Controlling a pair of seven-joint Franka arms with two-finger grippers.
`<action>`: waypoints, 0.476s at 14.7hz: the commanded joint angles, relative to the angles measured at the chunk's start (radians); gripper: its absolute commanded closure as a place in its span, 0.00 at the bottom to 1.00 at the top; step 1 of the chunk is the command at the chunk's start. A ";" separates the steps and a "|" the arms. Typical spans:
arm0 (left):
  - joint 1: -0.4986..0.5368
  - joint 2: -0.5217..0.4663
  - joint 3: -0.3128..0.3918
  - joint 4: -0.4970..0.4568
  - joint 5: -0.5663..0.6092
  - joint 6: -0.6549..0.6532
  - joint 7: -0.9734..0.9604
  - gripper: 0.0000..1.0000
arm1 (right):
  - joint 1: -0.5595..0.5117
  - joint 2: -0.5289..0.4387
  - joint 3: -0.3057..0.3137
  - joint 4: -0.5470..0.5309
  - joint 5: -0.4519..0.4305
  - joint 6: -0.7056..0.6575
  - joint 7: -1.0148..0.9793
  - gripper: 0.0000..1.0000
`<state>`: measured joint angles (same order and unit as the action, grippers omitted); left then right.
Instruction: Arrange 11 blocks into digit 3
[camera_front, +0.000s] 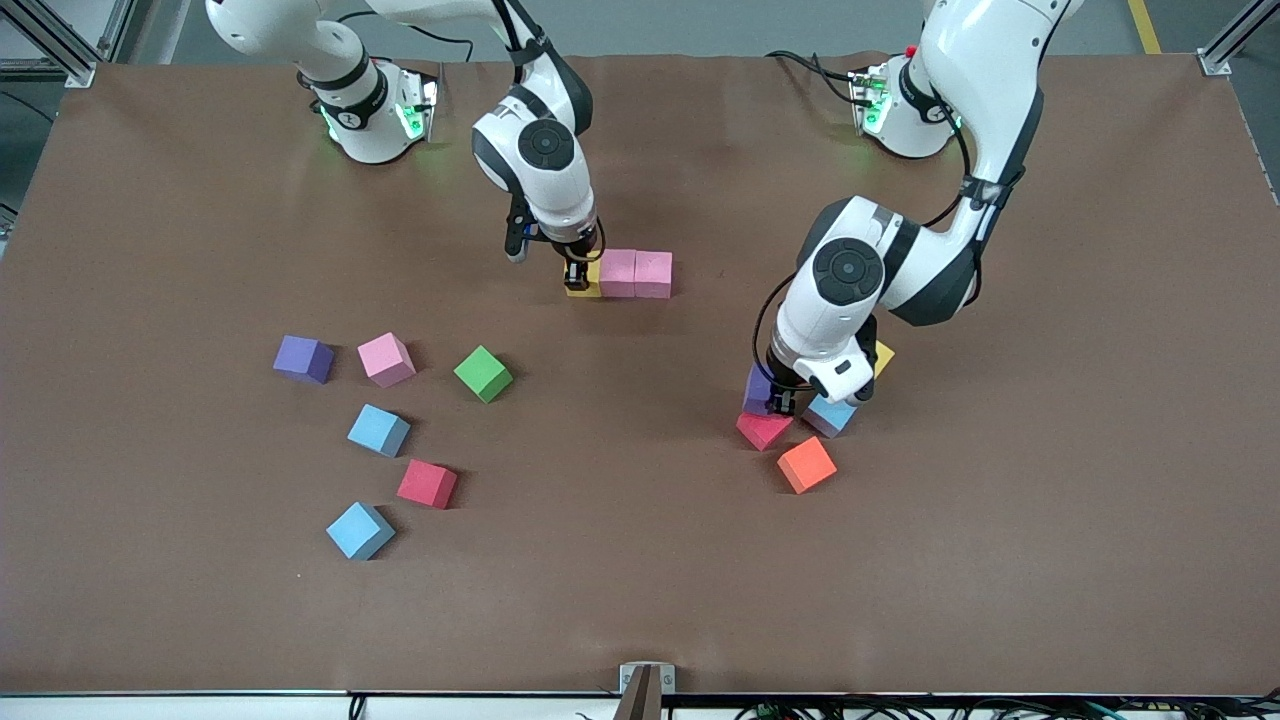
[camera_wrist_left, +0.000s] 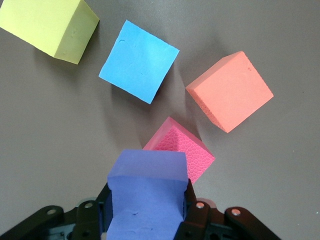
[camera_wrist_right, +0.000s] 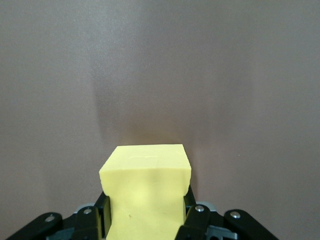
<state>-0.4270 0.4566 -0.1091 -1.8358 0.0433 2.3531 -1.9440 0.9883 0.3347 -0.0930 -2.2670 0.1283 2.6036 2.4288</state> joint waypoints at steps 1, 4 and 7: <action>-0.006 0.005 0.002 0.021 -0.016 -0.018 -0.006 0.69 | 0.007 0.041 0.004 0.006 0.002 0.000 0.027 0.88; -0.006 0.004 0.002 0.024 -0.016 -0.018 -0.006 0.69 | 0.007 0.041 0.004 0.006 0.002 -0.002 0.024 0.73; -0.004 0.004 0.002 0.026 -0.016 -0.018 -0.006 0.69 | 0.001 0.038 0.004 0.012 0.001 -0.017 -0.002 0.00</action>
<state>-0.4270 0.4565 -0.1091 -1.8297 0.0433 2.3531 -1.9441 0.9883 0.3371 -0.0930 -2.2651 0.1283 2.6000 2.4282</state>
